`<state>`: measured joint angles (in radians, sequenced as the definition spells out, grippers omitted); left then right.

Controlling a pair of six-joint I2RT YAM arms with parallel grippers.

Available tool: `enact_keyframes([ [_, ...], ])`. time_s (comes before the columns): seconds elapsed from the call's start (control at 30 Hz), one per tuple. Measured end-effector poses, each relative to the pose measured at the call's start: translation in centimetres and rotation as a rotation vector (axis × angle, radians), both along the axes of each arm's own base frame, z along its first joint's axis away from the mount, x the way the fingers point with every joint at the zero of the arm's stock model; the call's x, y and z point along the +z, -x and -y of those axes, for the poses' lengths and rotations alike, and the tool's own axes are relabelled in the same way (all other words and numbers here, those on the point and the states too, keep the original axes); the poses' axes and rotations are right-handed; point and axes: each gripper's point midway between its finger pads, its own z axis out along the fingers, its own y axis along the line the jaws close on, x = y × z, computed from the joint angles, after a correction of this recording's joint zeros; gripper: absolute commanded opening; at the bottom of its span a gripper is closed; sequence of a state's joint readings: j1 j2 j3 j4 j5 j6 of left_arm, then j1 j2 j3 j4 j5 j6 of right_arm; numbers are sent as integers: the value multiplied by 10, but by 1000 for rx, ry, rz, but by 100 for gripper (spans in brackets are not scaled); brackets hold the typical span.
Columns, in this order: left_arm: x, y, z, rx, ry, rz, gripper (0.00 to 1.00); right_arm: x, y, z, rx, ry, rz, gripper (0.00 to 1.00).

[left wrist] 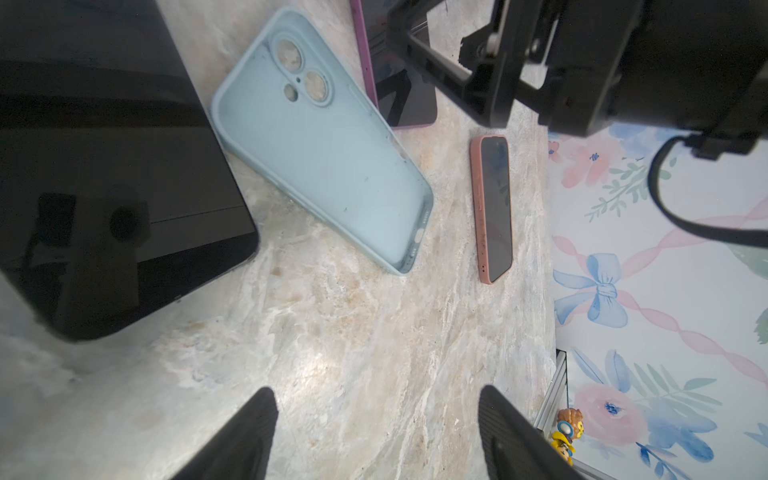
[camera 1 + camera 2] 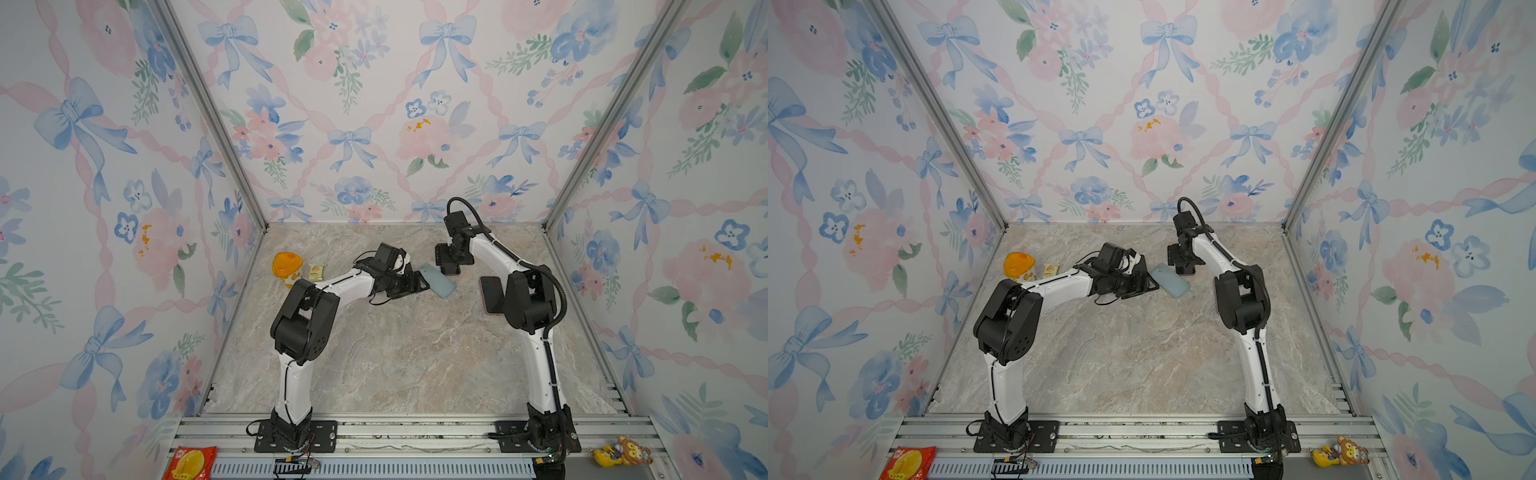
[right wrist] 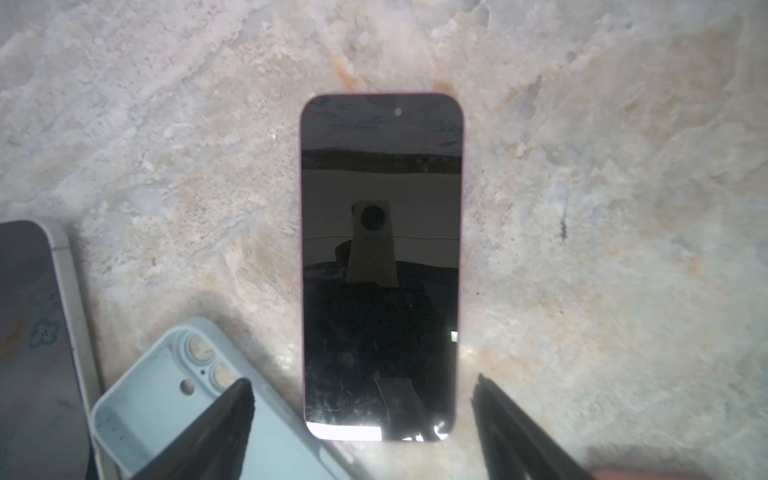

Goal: Put the phone into the phone case

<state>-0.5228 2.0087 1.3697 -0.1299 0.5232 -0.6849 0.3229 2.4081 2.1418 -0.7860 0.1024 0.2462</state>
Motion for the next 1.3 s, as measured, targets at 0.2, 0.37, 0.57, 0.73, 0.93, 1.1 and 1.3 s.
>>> enact_keyframes([
  [0.2,-6,1,-1,0,-8,-15,77,-13,-18,-1,-9,8,-16,86],
  [0.37,-6,1,-1,-1,-5,-21,77,-30,-9,4,-12,32,-76,85],
  [0.57,-6,1,-3,-1,-4,-27,77,-32,-6,4,-13,30,-92,78],
  [0.73,-7,2,-4,-1,-4,-31,77,-32,-5,2,-6,22,-98,74],
  [0.93,-15,5,-9,5,-15,-50,77,-33,-2,0,29,30,-105,68],
  [1.1,-23,11,-13,6,-27,-71,77,-33,3,-1,62,37,-98,66],
  [1.3,-28,17,-16,4,-34,-89,75,-34,31,-3,124,45,-123,65],
])
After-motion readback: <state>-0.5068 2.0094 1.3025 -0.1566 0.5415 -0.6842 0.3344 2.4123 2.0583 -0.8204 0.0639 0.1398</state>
